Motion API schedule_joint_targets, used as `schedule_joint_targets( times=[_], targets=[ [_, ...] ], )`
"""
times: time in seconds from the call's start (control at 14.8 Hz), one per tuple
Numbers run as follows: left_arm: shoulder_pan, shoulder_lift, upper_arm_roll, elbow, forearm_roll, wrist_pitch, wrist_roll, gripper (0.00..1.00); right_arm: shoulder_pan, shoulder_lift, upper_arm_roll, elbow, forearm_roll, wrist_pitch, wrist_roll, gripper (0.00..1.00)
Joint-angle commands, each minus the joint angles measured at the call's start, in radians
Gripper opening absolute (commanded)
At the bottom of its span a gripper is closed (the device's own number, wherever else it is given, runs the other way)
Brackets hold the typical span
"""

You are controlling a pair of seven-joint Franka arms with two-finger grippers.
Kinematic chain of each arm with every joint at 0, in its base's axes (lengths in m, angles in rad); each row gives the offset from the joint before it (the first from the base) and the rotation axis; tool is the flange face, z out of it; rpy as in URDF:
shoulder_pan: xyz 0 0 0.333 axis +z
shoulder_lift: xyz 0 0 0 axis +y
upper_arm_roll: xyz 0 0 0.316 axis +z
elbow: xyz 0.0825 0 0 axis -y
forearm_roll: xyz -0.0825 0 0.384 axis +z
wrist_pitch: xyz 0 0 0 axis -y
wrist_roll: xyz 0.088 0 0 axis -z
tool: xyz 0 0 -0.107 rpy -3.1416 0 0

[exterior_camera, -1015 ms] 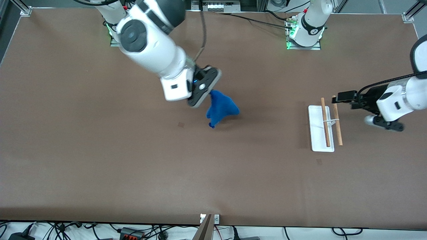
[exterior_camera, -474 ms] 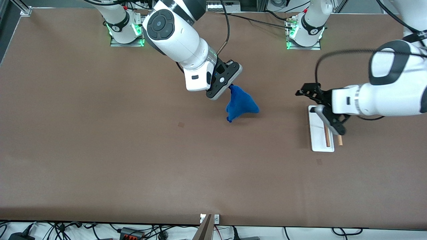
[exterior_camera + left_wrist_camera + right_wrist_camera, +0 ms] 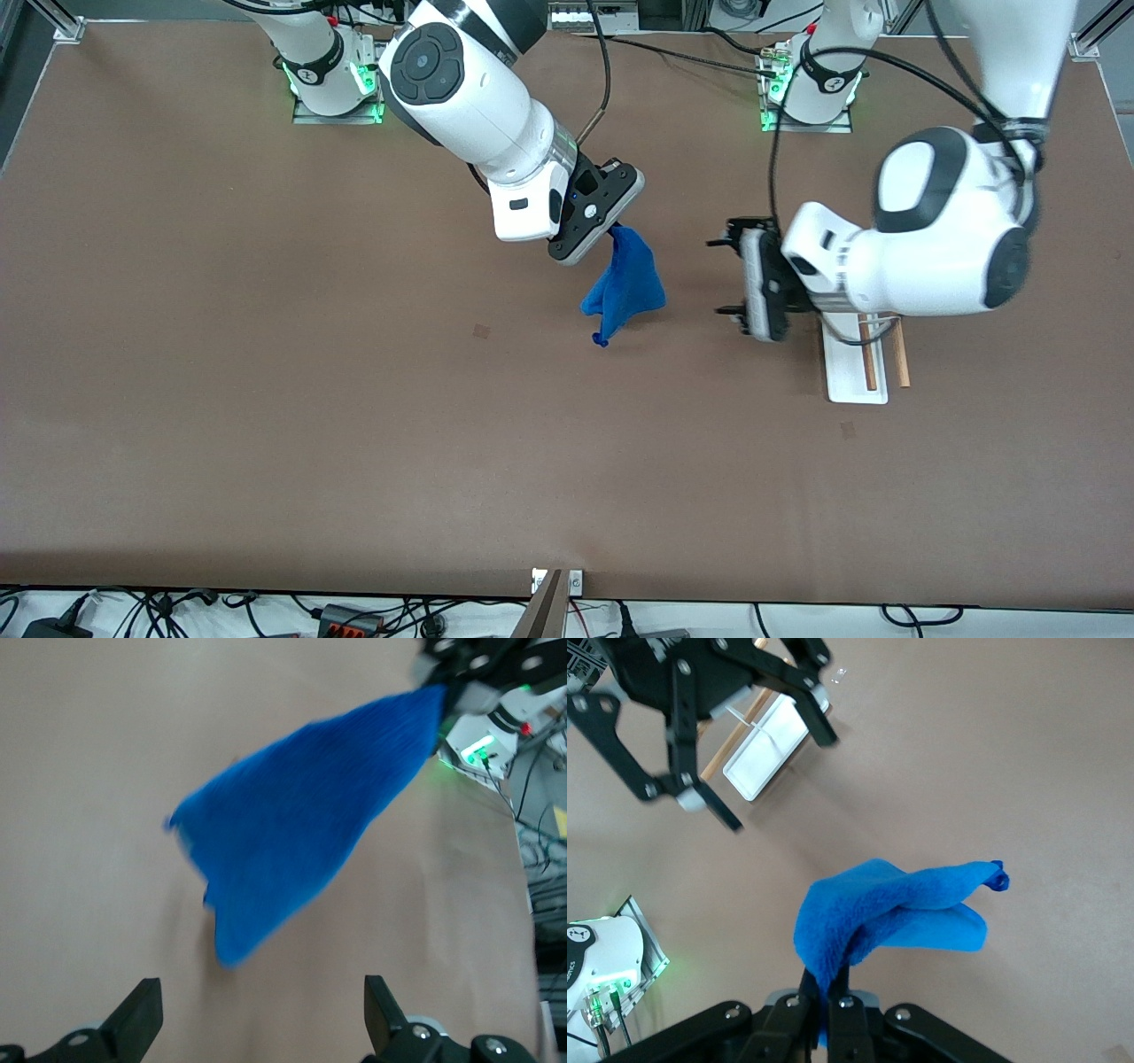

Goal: Pass towel and hang on rack
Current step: 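Reach the left gripper to the towel held by the right gripper, then grasp the towel with the left gripper while the right gripper releases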

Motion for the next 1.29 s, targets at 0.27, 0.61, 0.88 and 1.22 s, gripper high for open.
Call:
schedule_joint_targets(
  times=[0.27, 0.61, 0.88, 1.22],
  targets=[
    [-0.04, 0.005, -0.027, -0.044, -0.112, 0.171, 0.272, 1.0, 0.004, 0.004, -0.003, 0.013, 0.002, -0.014, 0.008, 0.0],
    [-0.071, 0.003, -0.059, -0.153, -0.113, 0.292, 0.306, 1.0, 0.002, 0.004, -0.003, -0.002, 0.001, -0.015, 0.007, 0.0],
    [-0.065, -0.012, -0.087, -0.2, -0.11, 0.321, 0.309, 1.0, 0.0, 0.004, -0.004, -0.002, -0.001, -0.015, 0.004, 0.0],
    [-0.063, -0.014, -0.087, -0.243, -0.112, 0.324, 0.358, 0.82, -0.001, 0.003, -0.003, -0.001, -0.001, -0.023, 0.004, 0.0]
  ],
)
